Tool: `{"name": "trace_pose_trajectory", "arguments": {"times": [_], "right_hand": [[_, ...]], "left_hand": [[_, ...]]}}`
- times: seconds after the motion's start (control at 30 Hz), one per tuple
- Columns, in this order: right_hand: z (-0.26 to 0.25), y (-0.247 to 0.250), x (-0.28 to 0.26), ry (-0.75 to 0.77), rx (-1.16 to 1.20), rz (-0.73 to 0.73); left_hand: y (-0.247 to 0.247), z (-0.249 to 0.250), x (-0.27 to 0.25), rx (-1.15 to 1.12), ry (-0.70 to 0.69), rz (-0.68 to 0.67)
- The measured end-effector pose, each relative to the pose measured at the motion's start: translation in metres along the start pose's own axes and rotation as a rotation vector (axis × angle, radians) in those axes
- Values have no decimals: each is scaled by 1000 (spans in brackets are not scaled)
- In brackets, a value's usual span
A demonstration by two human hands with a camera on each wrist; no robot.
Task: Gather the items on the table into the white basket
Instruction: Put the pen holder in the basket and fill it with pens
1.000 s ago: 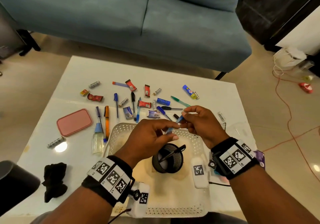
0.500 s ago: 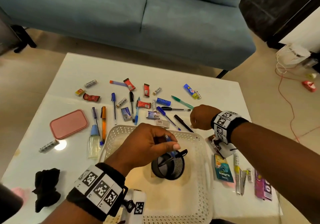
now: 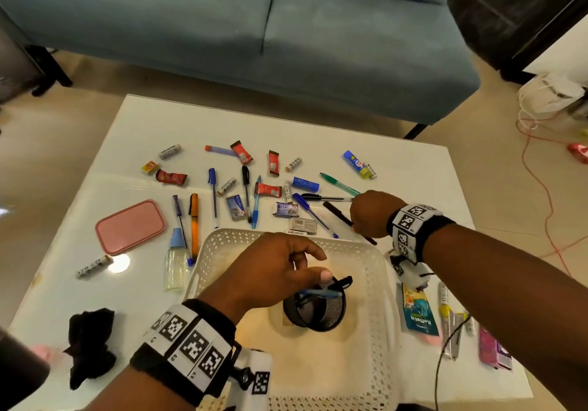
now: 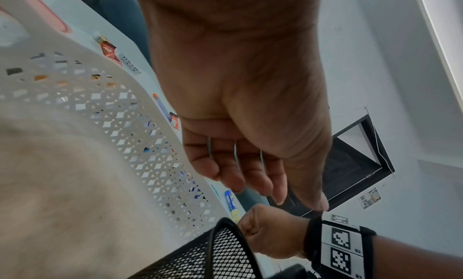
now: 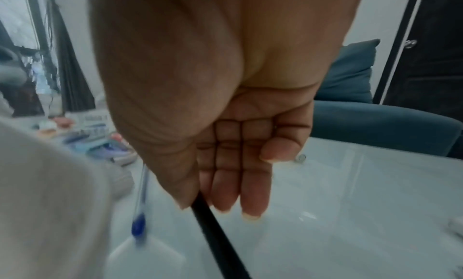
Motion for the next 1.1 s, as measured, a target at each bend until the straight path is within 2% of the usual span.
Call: {"name": "trace_pose_trajectory", "arguments": {"times": [0.17, 0.3, 0.43, 0.6, 0.7, 0.83, 0.97, 1.1], "right_hand": [[-11, 62, -65, 28, 217, 310], [-42, 75, -136, 114, 518, 511], [-74, 44, -169, 130, 715, 505], [-92, 7, -171, 166, 885, 441], [-88, 1, -166, 156, 900, 447], [-69, 3, -164, 91, 870, 538], [-73, 0, -162, 209, 923, 548], [-69, -7, -149, 257, 970, 541]], "left_hand": [[19, 4, -1, -82, -34, 162], [28, 16, -5, -176, -101, 259], [25, 28, -7, -241, -164, 273], [14, 31, -8, -186, -174, 211], [10, 28, -6, -86, -179, 186], [0, 21, -4, 111, -161, 128], [-6, 17, 1, 182, -169, 128], [-12, 2, 9, 266, -95, 102]]}}
Point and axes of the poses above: each hand's wrist, its own x-axis towards the middle knuckle, its own y-axis out of the back of the hand, z = x × y, the point moved 9 cm from there along x, towards the middle knuckle, and after that the axes turned 9 degrees about x, right-handed, at the moved point
